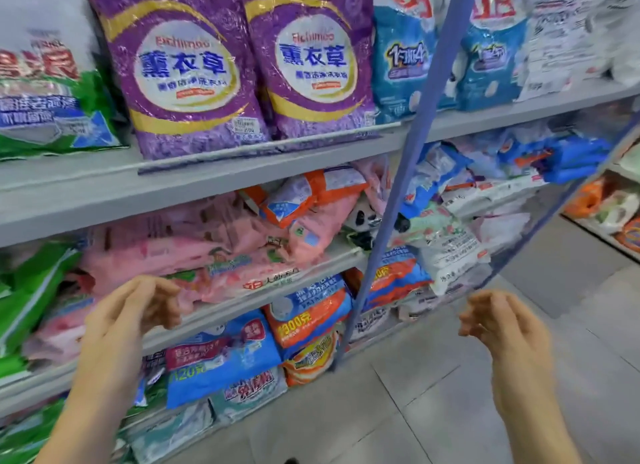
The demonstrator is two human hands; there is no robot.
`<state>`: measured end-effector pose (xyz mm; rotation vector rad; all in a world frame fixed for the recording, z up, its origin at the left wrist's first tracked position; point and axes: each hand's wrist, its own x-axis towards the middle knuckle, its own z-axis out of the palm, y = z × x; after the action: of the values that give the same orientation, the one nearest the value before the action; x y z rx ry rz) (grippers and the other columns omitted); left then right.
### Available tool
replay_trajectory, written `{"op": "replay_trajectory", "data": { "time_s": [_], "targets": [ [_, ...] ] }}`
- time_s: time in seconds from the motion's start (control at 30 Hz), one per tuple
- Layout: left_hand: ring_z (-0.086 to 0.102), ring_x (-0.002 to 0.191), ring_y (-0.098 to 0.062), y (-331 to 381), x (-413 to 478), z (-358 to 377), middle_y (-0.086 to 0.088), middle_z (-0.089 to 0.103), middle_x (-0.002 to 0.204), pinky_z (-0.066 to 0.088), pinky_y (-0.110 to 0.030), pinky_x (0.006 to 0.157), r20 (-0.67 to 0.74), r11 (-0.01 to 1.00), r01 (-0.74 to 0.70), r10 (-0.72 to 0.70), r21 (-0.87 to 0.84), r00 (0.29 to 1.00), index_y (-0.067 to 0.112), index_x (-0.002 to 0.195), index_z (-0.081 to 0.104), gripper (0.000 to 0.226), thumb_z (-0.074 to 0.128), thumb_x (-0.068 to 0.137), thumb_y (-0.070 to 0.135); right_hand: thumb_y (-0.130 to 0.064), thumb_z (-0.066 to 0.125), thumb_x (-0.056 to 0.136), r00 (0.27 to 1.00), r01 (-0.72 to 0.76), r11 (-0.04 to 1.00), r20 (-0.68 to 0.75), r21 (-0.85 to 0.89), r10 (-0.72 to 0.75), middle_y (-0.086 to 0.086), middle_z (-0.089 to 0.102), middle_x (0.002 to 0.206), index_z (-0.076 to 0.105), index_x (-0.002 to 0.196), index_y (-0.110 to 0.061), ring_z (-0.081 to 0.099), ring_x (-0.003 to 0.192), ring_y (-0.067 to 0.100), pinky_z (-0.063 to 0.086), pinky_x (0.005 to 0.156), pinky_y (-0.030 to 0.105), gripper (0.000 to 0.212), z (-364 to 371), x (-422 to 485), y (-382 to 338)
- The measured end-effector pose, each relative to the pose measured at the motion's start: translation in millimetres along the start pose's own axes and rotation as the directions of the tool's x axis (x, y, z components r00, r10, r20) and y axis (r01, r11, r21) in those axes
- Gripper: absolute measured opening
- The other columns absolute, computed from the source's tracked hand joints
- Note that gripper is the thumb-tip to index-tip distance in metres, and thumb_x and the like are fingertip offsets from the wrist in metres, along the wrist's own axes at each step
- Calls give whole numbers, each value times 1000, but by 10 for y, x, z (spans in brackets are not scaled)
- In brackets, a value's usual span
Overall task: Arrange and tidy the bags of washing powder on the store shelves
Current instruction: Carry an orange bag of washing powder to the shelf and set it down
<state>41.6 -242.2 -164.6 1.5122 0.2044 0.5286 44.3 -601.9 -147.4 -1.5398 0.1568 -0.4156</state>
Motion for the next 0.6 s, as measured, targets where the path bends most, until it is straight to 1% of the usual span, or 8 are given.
{"op": "replay_trajectory", "data": {
  "time_s": [0.13, 0.23, 0.3, 0.37, 0.43, 0.47, 0.53, 0.6],
  "targets": [
    [53, 49, -8, -92, 168, 116, 4, 59, 53, 46, -16, 52, -76, 999, 26, -24, 20, 997, 24, 64, 71, 49, 40, 99, 9, -81, 61, 54, 997, -7, 1000, 80, -3, 7, -3, 64, 63, 71, 74, -28, 56, 55, 7, 47, 52, 17, 57, 179, 424, 174],
    [54, 48, -6, -105, 268, 257, 4, 59, 51, 46, -16, 52, -110, 999, 38, -35, 25, 993, 25, 64, 72, 37, 47, 91, 25, -82, 62, 54, 987, -16, 1000, 160, 0, 16, -3, 64, 64, 71, 73, -28, 55, 55, 7, 47, 53, 16, 59, 359, 719, 276],
    [53, 47, -6, -138, 300, 303, 5, 59, 50, 45, -16, 50, -141, 999, 49, -45, 22, 989, 25, 62, 72, 39, 47, 92, 27, -83, 60, 56, 973, -22, 999, 230, -24, 27, -4, 65, 65, 70, 74, -28, 56, 56, 7, 48, 54, 16, 58, 479, 888, 343],
    [53, 48, -8, -136, 320, 308, 4, 59, 52, 46, -17, 52, -154, 999, 41, -37, 18, 987, 24, 64, 71, 34, 55, 83, 47, -81, 58, 60, 952, -25, 999, 304, -33, 34, -5, 66, 67, 70, 75, -29, 59, 59, 7, 50, 57, 17, 56, 591, 1044, 409],
    [53, 51, -10, -150, 299, 304, 3, 59, 55, 47, -18, 53, -176, 998, 46, -36, 51, 984, 22, 68, 71, 47, 64, 64, 68, -68, 57, 73, 928, -32, 999, 370, -25, 39, -4, 66, 68, 70, 77, -25, 60, 62, 9, 52, 61, 19, 46, 679, 1206, 487],
    [53, 52, -11, -166, 280, 307, 3, 59, 56, 47, -19, 54, -201, 996, 55, -41, 64, 979, 21, 68, 70, 49, 65, 62, 70, -55, 55, 81, 918, -29, 999, 394, -28, 37, -4, 66, 67, 69, 76, -21, 60, 63, 10, 52, 62, 21, 37, 723, 1302, 528],
    [53, 53, -10, -184, 245, 389, 2, 59, 56, 46, -18, 53, -255, 997, 61, -45, 56, 966, 21, 68, 70, 38, 65, 71, 58, -25, 52, 93, 899, -1, 998, 438, -67, 31, -8, 65, 65, 66, 76, -19, 58, 63, 9, 50, 61, 18, 23, 847, 1515, 599],
    [53, 51, -8, -219, 214, 517, 3, 60, 55, 45, -17, 51, -328, 997, 59, -41, 43, 944, 21, 65, 70, 30, 57, 85, 39, -16, 57, 93, 857, 90, 989, 515, -116, -17, -15, 64, 66, 62, 81, -20, 57, 62, 1, 46, 60, 11, 13, 1020, 1693, 620]
  ]
}}
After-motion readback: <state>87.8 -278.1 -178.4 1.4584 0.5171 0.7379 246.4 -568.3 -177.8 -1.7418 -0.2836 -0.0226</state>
